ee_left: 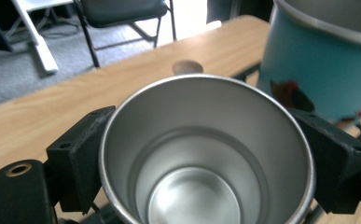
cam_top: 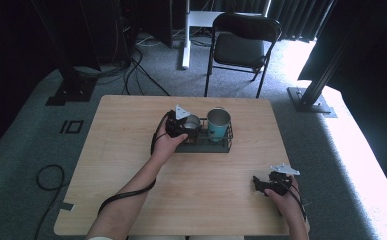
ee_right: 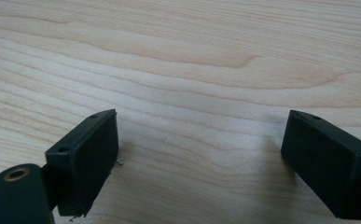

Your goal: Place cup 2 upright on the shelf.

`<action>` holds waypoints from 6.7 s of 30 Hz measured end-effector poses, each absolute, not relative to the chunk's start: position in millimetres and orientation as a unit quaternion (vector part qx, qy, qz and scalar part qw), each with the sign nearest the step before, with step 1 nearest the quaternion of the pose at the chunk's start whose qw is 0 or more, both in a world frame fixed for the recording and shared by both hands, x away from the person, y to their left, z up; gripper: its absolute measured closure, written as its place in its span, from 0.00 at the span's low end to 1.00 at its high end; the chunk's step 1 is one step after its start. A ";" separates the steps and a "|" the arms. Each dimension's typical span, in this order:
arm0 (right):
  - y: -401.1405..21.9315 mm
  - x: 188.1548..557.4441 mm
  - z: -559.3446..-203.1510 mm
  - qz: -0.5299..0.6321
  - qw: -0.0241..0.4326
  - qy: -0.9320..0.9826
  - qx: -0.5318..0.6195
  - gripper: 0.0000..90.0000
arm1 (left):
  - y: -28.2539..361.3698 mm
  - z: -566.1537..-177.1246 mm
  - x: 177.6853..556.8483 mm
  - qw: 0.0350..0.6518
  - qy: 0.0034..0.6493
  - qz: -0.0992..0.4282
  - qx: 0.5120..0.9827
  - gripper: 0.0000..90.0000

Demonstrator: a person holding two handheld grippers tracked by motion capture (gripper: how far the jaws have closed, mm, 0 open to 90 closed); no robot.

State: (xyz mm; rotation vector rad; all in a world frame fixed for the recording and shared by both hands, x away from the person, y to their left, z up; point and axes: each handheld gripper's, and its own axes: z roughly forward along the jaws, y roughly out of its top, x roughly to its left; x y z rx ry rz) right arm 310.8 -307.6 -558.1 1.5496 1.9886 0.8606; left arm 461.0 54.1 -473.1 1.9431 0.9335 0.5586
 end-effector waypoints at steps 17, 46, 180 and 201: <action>-307.4 310.9 -558.1 0.313 0.237 0.725 0.565 0.12 | 73.9 -459.0 449.8 0.456 0.381 0.206 0.778 0.03; -307.4 310.8 -558.1 0.313 0.237 0.725 0.565 0.12 | 145.0 -443.9 419.9 0.492 0.399 0.220 0.742 0.03; -307.6 310.9 -558.2 0.313 0.238 0.726 0.564 0.12 | 305.8 -555.3 297.1 0.319 0.642 0.232 0.657 0.03; -307.6 310.9 -558.3 0.313 0.238 0.726 0.564 0.12 | 298.8 -556.4 302.5 0.274 0.627 0.253 0.684 0.03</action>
